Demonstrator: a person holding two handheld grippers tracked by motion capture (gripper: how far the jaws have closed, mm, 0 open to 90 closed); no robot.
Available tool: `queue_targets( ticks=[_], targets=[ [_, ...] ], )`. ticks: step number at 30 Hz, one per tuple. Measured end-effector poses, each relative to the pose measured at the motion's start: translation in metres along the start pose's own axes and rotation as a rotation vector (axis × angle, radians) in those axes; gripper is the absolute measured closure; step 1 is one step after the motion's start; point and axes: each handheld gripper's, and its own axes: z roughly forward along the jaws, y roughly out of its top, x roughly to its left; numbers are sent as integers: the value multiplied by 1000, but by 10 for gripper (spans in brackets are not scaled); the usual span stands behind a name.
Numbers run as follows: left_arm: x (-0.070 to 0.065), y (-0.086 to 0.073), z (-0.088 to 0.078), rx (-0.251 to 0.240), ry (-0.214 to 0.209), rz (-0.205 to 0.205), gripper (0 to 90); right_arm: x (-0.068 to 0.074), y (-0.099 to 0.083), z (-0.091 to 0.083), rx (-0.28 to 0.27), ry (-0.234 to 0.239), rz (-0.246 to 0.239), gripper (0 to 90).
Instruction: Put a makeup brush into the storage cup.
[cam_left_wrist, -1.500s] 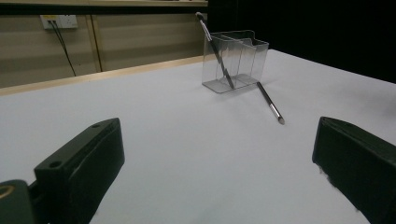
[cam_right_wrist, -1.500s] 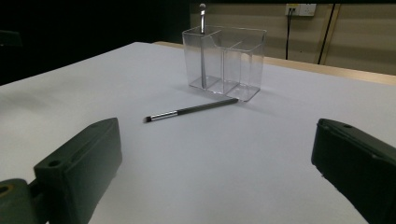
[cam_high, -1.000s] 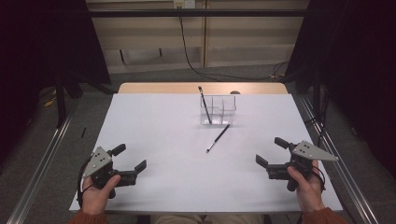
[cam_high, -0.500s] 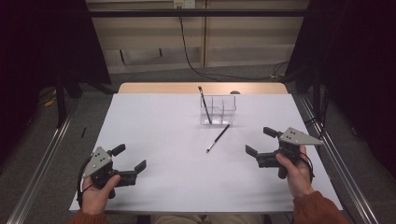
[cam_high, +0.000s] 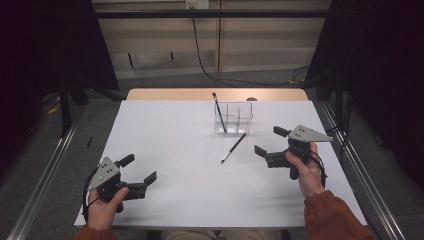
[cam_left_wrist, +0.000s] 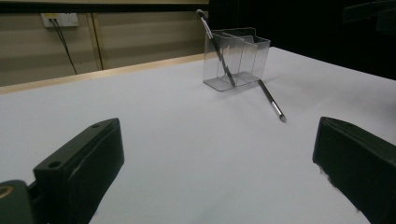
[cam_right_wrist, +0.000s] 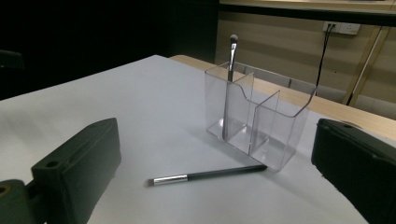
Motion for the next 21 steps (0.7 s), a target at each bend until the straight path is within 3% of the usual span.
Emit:
queue_targets(
  ticks=[21],
  targets=[
    [1,0,0,3,0,2,21,-7,24,45,1,-7,-23,17]
  ],
)
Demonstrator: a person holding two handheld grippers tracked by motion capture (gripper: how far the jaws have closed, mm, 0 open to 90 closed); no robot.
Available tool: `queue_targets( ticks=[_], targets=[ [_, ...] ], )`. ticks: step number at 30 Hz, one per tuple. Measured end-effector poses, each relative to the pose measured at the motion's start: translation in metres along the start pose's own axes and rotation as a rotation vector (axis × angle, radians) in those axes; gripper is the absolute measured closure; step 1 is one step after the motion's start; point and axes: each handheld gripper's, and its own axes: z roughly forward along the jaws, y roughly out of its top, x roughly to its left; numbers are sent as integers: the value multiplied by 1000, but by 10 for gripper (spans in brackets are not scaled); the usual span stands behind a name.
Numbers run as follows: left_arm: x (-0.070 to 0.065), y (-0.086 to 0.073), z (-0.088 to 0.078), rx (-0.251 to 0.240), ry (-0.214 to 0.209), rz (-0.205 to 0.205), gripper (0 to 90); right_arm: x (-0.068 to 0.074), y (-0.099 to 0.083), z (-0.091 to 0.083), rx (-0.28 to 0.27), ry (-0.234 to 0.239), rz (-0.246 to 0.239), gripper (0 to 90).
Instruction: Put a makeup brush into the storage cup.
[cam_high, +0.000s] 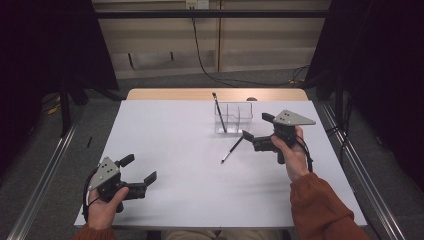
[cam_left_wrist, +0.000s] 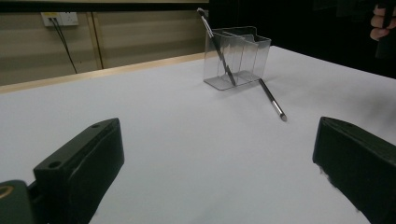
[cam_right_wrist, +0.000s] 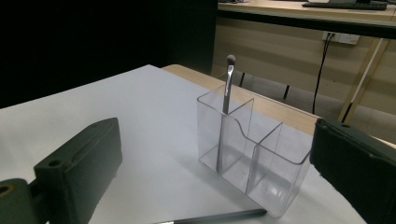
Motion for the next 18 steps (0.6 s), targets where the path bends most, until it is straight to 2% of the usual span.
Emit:
queue_targets(
  ticks=[6,9,11,18],
  targets=[
    [1,0,0,-2,2,0,20,-2,7,12,8,-2,-9,14],
    [0,0,0,-2,1,0,20,-4,10,18,8,5,2,7],
    [0,0,0,-2,1,1,21,-5,12,22,9,-9,-10,11],
    [0,0,0,-4,0,-2,20,-10,19,34,14,-27,-3,12]
  ],
)
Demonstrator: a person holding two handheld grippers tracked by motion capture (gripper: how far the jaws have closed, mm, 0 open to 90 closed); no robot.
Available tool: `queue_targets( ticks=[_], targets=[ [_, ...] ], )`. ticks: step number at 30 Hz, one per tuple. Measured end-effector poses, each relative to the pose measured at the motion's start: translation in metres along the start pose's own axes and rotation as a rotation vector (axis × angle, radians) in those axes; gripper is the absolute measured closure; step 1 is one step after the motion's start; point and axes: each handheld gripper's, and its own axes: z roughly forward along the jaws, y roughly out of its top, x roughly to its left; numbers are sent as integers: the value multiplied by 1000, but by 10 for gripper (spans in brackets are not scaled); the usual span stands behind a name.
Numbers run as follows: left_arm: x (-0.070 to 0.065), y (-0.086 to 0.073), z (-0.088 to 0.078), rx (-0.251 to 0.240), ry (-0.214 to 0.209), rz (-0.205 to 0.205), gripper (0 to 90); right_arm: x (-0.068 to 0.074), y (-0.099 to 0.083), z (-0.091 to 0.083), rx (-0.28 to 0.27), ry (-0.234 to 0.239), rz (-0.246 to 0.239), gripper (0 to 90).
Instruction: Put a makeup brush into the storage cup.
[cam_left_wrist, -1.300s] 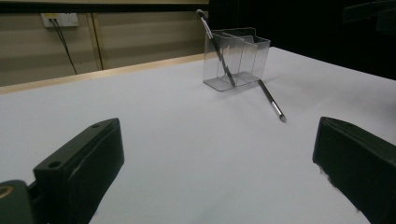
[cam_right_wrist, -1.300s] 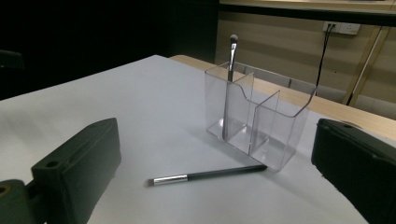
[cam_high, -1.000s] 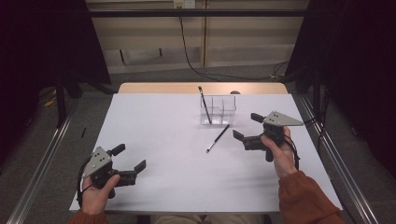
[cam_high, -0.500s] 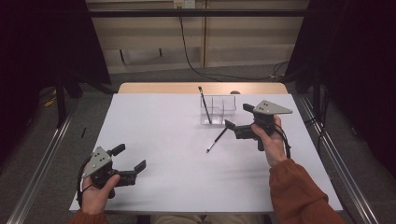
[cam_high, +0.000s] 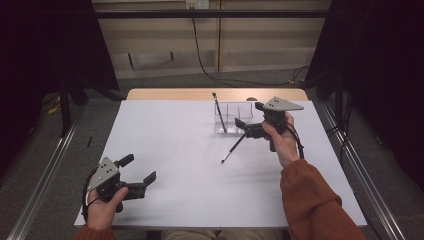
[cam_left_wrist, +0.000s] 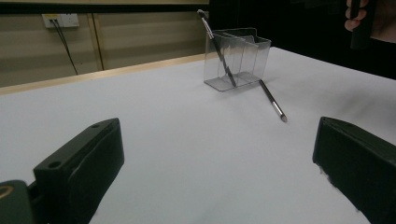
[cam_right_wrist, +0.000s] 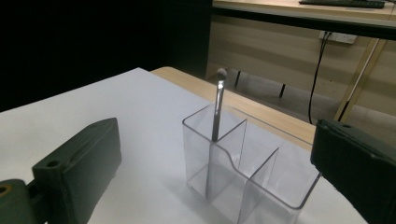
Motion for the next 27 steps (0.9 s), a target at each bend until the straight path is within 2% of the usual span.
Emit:
queue_targets(
  ticks=[3,6,8,13,16,19,21,24,27],
  targets=[
    [0,0,0,2,-2,2,20,-1,2,6,3,-1,4,12],
    [0,0,0,1,-3,2,20,-2,5,12,28,3,-9,6],
    [0,0,0,2,-4,1,20,-2,7,15,25,0,-16,0],
    [0,0,0,3,-6,2,20,-3,10,22,46,17,-7,0],
    [0,0,0,2,-6,1,20,-4,9,23,77,31,13,0],
    [0,0,0,4,-6,3,20,-3,8,22,124,40,2,17],
    [0,0,0,4,-7,3,21,-2,8,21,168,56,-22,24],
    [0,0,0,5,-6,3,20,0,8,18,203,83,-56,34],
    [0,0,1,8,-7,5,20,0,8,16,239,118,-70,47]
  ],
)
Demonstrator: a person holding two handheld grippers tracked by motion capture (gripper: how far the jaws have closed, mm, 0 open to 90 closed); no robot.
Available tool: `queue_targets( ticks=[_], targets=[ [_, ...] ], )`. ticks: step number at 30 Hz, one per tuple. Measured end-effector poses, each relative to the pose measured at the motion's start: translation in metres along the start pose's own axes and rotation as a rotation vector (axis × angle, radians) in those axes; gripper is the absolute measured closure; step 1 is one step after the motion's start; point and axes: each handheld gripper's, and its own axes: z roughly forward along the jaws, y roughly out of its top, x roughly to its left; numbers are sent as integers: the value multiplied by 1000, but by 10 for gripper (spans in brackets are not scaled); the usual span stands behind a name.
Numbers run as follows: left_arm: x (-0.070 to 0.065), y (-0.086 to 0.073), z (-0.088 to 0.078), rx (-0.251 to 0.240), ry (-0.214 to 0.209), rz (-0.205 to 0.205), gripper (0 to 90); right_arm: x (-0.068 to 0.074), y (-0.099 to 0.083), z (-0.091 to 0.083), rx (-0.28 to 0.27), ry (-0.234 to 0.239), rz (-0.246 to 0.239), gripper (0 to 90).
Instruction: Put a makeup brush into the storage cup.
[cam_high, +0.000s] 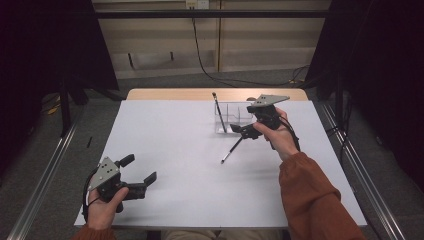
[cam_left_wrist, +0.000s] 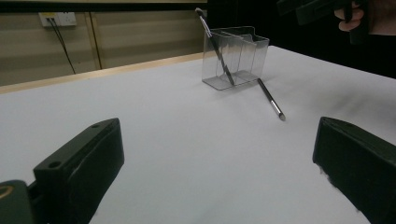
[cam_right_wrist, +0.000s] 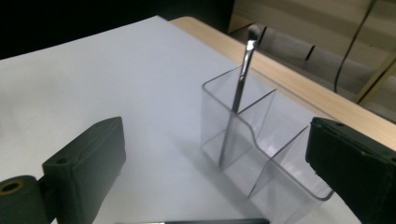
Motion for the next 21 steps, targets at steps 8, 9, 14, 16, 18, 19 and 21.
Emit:
queue_targets(
  ticks=[8,9,14,16,18,19,21],
  targets=[
    [0,0,1,2,0,-4,21,1,-1,-1,118,73,-18,104],
    [0,0,1,2,-1,-1,20,1,-2,-1,137,77,-22,99],
    [0,0,1,1,-1,-8,21,3,-3,1,196,94,-36,78],
    [-1,-1,1,2,-1,-8,20,3,-3,2,210,102,-30,86],
    [0,-1,1,5,-1,-3,21,4,-3,3,226,118,-27,91],
    [0,-1,1,5,-1,-2,20,4,-3,4,238,124,-27,91],
    [0,-1,1,4,-2,-4,20,5,-3,6,261,138,-35,110]
  ],
)
